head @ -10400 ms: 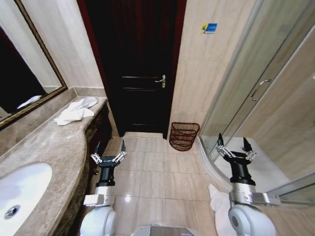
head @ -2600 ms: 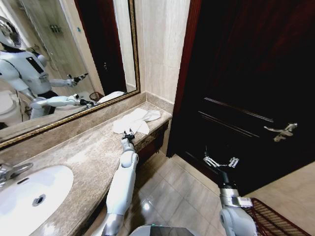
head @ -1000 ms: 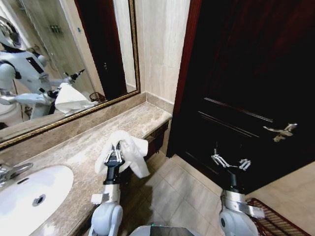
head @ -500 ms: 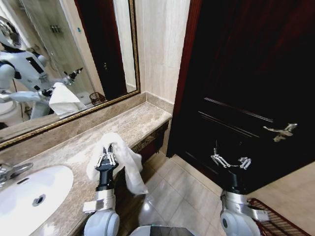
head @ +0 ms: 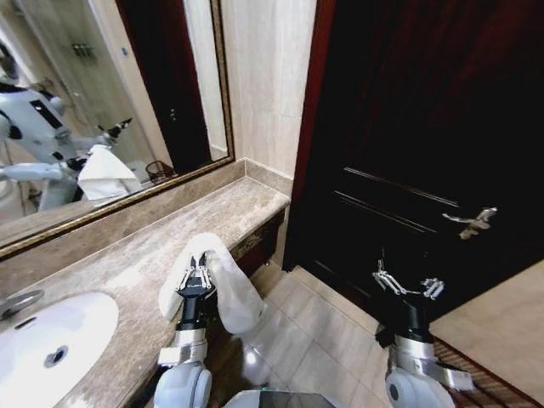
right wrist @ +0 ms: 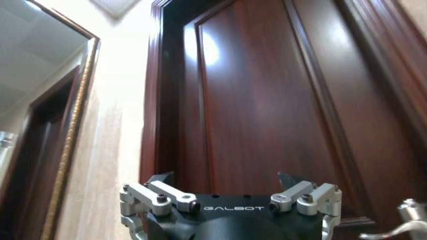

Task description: Discard the used towel into the hamper.

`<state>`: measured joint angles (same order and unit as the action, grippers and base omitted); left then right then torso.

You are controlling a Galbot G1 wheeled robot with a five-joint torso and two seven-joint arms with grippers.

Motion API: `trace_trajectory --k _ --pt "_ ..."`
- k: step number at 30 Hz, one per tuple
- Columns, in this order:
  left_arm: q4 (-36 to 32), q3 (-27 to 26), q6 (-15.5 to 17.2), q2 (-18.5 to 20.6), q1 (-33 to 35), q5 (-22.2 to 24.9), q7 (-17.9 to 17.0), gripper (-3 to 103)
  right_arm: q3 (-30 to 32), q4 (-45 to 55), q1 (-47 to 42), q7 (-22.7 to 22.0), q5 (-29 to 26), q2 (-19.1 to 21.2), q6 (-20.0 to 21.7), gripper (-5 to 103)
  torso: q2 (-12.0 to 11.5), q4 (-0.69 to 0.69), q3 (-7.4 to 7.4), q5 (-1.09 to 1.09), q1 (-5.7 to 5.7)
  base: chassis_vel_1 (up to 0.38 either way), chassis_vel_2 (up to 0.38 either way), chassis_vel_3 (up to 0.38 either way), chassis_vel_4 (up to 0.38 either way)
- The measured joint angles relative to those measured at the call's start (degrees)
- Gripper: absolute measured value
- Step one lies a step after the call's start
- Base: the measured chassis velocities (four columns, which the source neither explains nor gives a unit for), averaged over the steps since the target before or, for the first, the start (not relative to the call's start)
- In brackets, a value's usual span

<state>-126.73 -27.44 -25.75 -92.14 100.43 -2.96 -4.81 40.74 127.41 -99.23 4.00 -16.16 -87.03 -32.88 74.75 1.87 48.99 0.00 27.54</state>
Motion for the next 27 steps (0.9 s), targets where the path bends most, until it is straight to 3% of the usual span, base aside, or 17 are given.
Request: trace_trajectory --k 27 --pt "1.5 -0.2 0.1 0.0 -0.7 -0.8 -0.1 7 0.2 -1.7 -0.5 -0.1 0.6 -0.3 -1.5 100 0.0 0.0 0.0 0.0 0.0 -0.105 -0.12 -0.109 -0.116"
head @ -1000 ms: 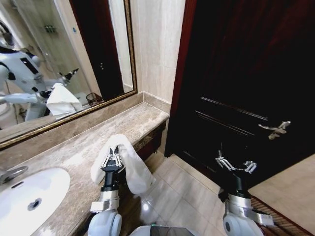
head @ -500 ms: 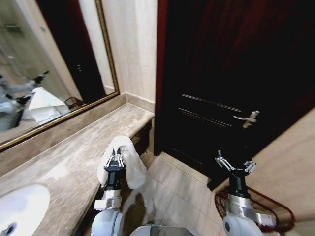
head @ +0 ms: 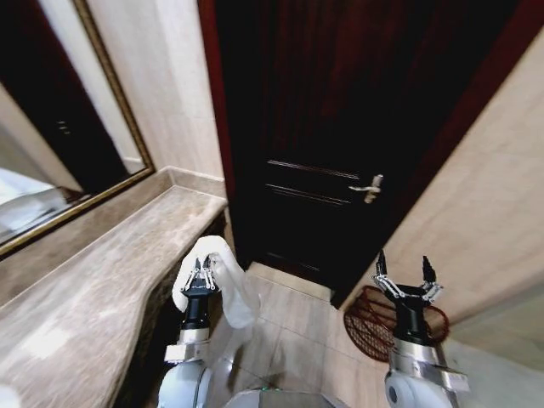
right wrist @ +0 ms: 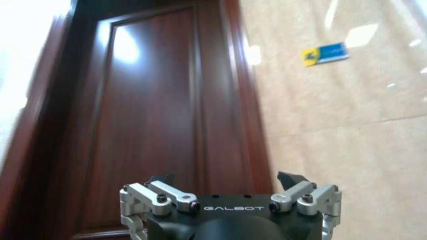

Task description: Discard the used towel into the hamper.

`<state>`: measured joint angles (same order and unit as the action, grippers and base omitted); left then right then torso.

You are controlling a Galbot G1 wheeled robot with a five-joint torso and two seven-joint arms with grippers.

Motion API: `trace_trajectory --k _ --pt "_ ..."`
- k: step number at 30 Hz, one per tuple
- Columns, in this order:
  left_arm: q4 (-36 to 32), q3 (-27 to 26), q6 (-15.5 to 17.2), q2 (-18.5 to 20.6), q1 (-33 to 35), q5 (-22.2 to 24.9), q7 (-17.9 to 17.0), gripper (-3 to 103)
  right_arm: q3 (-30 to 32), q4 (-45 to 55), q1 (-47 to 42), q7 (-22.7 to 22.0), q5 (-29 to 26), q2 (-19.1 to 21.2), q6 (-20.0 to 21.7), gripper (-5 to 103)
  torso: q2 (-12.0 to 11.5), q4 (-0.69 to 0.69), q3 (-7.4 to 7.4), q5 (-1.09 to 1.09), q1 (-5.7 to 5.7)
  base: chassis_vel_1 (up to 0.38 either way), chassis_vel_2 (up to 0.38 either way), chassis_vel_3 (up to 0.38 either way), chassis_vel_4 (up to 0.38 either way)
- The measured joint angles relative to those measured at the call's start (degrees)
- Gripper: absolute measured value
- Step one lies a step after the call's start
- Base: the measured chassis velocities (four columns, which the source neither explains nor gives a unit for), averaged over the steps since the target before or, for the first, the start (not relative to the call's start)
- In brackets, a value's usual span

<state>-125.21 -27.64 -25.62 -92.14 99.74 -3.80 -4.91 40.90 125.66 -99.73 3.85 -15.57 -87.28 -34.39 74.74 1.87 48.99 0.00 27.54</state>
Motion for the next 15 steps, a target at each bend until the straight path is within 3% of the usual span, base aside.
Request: trace_trajectory --k 15 --pt "0.5 0.5 0.2 0.0 -0.2 -0.1 0.1 7 -0.2 1.5 0.4 -0.4 0.6 0.2 0.6 100 0.0 0.0 0.0 0.0 0.0 -0.119 -0.131 -0.12 -0.135"
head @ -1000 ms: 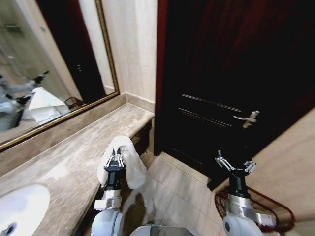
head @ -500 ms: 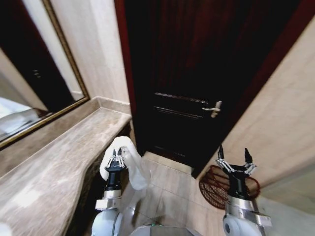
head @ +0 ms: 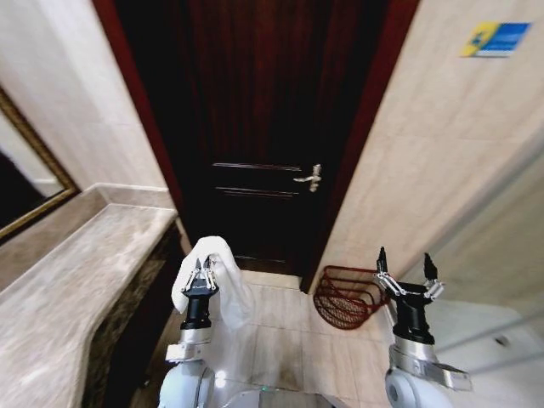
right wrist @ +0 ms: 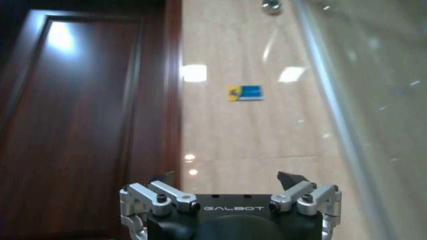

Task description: Discard the used towel into the hamper.

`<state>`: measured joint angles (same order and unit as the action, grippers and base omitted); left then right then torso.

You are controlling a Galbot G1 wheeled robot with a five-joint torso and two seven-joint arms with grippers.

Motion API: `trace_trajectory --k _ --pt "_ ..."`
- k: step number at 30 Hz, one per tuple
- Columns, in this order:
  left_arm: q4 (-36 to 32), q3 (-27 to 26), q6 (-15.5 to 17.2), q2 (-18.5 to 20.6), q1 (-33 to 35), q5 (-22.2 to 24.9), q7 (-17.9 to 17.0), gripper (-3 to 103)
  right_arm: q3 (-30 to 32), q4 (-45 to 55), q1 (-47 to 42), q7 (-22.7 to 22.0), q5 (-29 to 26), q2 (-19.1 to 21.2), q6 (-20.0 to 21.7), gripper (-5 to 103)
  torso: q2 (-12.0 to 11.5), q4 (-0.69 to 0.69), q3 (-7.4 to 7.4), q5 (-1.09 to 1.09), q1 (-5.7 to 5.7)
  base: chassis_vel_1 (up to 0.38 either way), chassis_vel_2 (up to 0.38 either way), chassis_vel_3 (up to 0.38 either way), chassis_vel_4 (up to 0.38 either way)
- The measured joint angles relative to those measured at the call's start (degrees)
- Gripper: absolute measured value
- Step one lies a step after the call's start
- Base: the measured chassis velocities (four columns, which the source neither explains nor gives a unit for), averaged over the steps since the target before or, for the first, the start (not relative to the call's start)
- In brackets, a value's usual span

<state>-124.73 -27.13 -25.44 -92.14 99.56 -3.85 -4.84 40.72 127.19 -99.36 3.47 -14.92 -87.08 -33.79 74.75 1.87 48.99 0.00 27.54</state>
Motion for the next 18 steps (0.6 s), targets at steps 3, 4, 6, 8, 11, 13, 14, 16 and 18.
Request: trace_trajectory --k 3,4,6,8,11,13,14,16,18 --pt "0.2 0.1 0.0 0.0 0.0 0.0 0.0 7 0.0 0.0 0.0 -0.2 0.1 0.0 0.0 100 0.0 0.0 0.0 0.0 0.0 -0.12 -0.129 -0.129 -0.133" --pt "0.3 0.1 0.0 0.0 0.0 0.0 0.0 7 0.0 0.0 0.0 -0.2 0.1 0.1 0.0 100 0.0 0.0 0.0 -0.01 0.0 -0.116 -0.136 -0.125 -0.115" --pt "0.4 0.1 -0.1 0.0 -0.1 0.0 0.0 7 0.0 -0.1 0.0 -0.2 0.2 0.1 0.0 100 0.0 0.0 0.0 0.0 0.0 -0.116 -0.132 -0.113 -0.115" --pt "0.6 0.1 -0.1 0.0 -0.2 0.0 0.0 7 0.0 -0.2 0.0 -0.2 0.2 0.1 0.0 100 0.0 0.0 0.0 -0.01 0.0 -0.125 -0.123 -0.115 -0.114" --pt "0.7 0.1 -0.1 0.0 -0.4 0.1 0.0 7 0.0 -0.4 0.0 -0.2 0.2 0.1 -0.1 100 0.0 0.0 0.0 0.0 0.0 -0.125 -0.116 -0.124 -0.119" --pt "0.7 0.1 -0.1 0.0 -0.5 0.2 0.1 7 0.0 -0.4 0.0 -0.2 0.2 0.0 -0.1 100 0.0 0.0 0.0 -0.01 0.0 -0.135 -0.112 -0.136 -0.135" --pt "0.7 0.1 -0.1 0.0 -0.5 0.2 0.1 7 0.0 -0.4 0.0 -0.2 0.2 0.0 -0.1 100 0.0 0.0 0.0 -0.01 0.0 -0.135 -0.112 -0.146 -0.141" --pt "0.8 0.0 -0.1 0.0 -0.6 0.3 0.1 7 0.0 -0.4 0.0 -0.3 0.2 -0.1 -0.1 100 0.0 0.0 0.0 0.0 0.0 -0.118 -0.125 -0.144 -0.134" --pt "1.0 -0.2 -0.1 0.0 -0.8 0.4 0.1 7 0.0 -0.4 -0.1 -0.6 0.2 -0.2 -0.3 100 0.0 0.0 0.0 -0.01 0.0 -0.133 -0.129 -0.132 -0.104"
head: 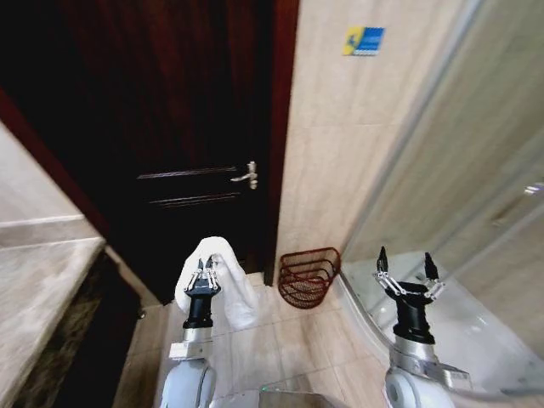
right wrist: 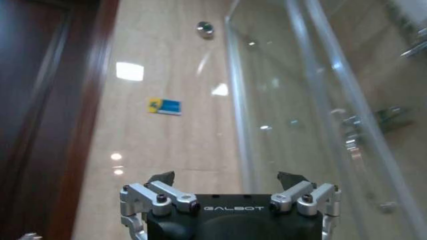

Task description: Discard the used towel into the hamper.

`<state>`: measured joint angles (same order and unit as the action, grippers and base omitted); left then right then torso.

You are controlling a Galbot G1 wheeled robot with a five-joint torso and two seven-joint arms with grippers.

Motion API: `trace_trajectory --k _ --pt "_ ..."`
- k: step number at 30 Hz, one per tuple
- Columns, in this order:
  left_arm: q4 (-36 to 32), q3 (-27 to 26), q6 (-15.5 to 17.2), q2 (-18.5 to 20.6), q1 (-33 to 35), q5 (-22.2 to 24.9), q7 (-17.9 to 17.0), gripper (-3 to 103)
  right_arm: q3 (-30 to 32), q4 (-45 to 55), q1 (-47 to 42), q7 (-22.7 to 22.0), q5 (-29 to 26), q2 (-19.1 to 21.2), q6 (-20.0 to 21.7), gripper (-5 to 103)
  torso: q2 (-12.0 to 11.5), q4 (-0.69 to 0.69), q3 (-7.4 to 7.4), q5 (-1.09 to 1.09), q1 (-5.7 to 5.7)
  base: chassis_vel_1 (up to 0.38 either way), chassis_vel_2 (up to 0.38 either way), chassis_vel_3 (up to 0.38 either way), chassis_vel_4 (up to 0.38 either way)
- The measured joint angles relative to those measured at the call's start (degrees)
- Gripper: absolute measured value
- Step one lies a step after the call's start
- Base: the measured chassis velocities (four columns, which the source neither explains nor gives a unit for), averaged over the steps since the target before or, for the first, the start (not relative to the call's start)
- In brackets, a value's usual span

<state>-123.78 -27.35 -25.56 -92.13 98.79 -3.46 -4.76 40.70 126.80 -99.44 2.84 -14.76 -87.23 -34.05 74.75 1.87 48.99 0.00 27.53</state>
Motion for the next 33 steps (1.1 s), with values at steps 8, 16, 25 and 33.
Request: trace_trajectory --k 8,16,25,33 --pt "0.4 -0.3 0.0 0.0 -0.2 0.0 0.0 7 0.2 -0.1 -0.3 0.0 -0.1 0.1 -0.3 100 0.0 0.0 0.0 0.01 0.0 -0.125 -0.127 -0.121 -0.115" --pt "1.4 -0.4 -0.7 0.0 -0.8 1.0 0.3 7 0.3 -0.1 -0.6 0.0 -0.2 0.1 -0.5 100 0.0 0.0 0.0 0.0 0.0 -0.126 -0.128 -0.125 -0.128" --pt "5.1 -0.4 -2.7 0.0 -3.6 0.0 0.7 7 0.4 -0.4 -0.8 0.0 0.0 -0.2 -0.7 100 0.0 -0.01 0.0 0.01 0.0 -0.084 -0.083 -0.09 -0.081" --pt "11.4 2.1 0.0 3.2 -11.3 2.6 0.4 7 0.9 -2.6 -0.7 0.0 0.8 -0.4 -0.6 100 0.0 0.0 0.0 0.0 0.01 0.0 0.0 0.0 0.0"
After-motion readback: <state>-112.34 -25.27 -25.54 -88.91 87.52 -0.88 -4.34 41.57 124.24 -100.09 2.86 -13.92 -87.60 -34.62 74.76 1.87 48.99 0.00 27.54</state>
